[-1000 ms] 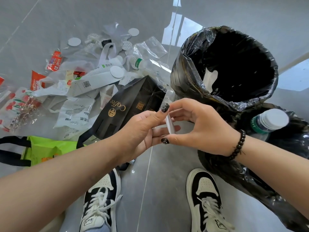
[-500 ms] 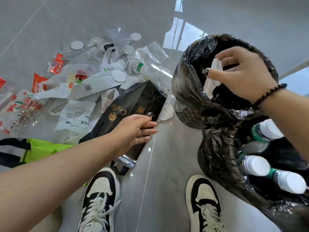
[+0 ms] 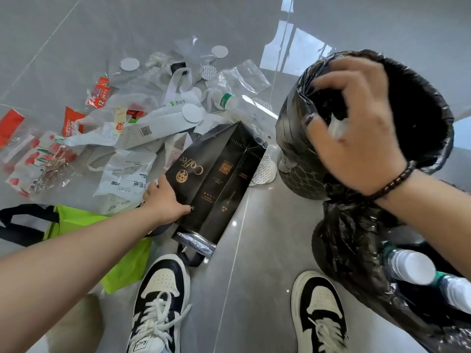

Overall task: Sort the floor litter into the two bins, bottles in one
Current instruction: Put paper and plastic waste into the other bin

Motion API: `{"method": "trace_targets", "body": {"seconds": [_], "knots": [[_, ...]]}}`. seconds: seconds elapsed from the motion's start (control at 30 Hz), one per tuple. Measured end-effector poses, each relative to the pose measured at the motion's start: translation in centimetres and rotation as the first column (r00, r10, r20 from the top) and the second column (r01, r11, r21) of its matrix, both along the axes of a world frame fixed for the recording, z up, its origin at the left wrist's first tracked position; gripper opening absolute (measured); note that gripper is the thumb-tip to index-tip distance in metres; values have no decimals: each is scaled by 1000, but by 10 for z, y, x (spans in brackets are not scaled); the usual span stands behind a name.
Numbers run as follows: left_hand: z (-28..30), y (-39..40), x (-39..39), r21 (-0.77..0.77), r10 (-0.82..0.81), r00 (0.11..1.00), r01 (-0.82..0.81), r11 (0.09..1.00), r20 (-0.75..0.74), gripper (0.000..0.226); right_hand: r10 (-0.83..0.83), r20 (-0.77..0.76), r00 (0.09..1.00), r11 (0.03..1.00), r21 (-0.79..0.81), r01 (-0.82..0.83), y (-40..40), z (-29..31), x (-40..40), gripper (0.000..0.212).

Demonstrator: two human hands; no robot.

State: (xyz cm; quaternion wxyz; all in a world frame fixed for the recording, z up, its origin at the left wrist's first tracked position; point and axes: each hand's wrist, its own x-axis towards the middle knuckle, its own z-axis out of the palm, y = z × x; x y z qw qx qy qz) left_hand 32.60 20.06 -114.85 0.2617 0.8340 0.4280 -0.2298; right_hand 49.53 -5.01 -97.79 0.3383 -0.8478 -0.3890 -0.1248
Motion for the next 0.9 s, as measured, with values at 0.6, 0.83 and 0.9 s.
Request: {"method": "trace_targets", "body": {"seconds": [0.6, 0.83, 0.9], "knots": [[-2, 4, 12, -66, 81, 977, -69, 995, 195, 35, -442, -480, 758, 778, -626, 57, 69, -162, -38, 71], [-6, 29, 23, -125, 277, 937, -255, 959, 212, 62, -601, -663, 447, 794, -559, 239, 98, -168, 0, 131], [-8, 31, 30, -191, 309, 930, -272, 943, 201, 62, -619, -660, 427, 782, -573, 247, 103, -168, 5, 134]]}}
